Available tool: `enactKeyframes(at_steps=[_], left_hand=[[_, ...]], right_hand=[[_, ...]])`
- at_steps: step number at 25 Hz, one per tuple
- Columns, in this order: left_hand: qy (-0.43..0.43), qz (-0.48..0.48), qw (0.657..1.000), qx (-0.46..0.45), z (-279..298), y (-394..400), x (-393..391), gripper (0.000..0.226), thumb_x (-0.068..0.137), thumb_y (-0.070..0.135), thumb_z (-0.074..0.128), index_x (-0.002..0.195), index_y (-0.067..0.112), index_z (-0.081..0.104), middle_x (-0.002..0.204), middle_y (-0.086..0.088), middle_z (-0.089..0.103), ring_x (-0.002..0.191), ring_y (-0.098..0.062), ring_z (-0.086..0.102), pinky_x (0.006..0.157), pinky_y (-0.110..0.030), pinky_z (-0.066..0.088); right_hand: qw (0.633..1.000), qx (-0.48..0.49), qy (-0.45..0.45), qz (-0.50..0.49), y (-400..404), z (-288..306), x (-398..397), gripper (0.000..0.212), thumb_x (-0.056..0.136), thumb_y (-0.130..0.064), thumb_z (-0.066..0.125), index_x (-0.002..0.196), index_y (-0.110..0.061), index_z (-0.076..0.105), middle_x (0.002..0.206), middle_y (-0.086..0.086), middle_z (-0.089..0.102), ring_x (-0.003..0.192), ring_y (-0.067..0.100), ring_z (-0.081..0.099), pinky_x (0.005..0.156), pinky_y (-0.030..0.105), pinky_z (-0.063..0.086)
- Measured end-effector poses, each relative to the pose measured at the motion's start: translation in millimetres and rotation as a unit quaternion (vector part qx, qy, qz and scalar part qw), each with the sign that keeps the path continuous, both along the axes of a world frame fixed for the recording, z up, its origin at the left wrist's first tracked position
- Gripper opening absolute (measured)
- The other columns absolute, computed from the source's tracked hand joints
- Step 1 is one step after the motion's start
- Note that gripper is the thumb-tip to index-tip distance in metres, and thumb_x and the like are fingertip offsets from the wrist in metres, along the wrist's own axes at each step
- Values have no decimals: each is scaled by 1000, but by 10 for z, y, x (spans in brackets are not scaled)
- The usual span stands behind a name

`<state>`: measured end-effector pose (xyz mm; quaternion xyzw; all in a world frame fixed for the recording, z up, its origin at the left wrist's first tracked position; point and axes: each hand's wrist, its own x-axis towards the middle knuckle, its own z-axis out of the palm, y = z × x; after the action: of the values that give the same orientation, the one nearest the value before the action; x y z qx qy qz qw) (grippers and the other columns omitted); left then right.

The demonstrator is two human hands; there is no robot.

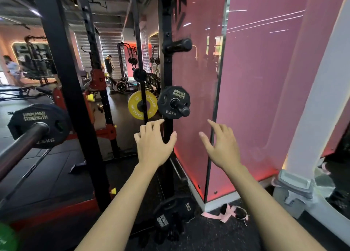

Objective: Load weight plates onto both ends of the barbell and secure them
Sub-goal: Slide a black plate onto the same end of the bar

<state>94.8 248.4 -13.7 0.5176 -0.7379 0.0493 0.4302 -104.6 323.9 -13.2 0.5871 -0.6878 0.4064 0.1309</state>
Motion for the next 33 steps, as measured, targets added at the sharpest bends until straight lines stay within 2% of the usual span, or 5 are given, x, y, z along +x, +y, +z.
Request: enactKeyframes(at_steps=[13,23,26,29,33], left_hand=[[-36,26,999,-19,112,-2132,-494,60,89,64,50,136,27,49,129,3,55,120,-24,46,95,-45,35],[-59,115,992,-14,128,-3307,-843,54,95,53,49,143,29,45,125,-4,56,115,-30,47,92,-49,37],[-91,120,987,-50,135,-3515,-854,47,96,47,54,138,28,53,120,-3,59,109,-30,48,87,-46,35],[-110,136,981,-82,144,-3556,-792,45,91,49,61,132,30,59,110,1,65,104,-29,51,83,-44,35],[-77,128,988,-43,187,-3520,-812,41,86,49,63,123,32,57,98,6,69,101,-26,53,83,-43,34]], right_hand=[[1000,11,-13,-25,-2051,3,-858,55,96,-54,46,143,-24,44,127,7,57,116,27,49,92,39,43],[997,53,31,48,-3654,-102,-1275,65,95,-51,50,150,-20,33,124,12,58,111,32,50,87,45,47],[992,71,62,82,-4023,-153,-1292,71,89,-47,61,148,-20,33,114,10,62,104,33,54,78,43,48],[993,70,10,98,-4237,-203,-1259,60,84,-38,65,134,-19,38,89,10,60,85,35,57,62,37,41],[994,53,-30,93,-4256,-225,-1248,48,84,-32,64,125,-17,45,81,10,58,75,35,56,60,39,46]])
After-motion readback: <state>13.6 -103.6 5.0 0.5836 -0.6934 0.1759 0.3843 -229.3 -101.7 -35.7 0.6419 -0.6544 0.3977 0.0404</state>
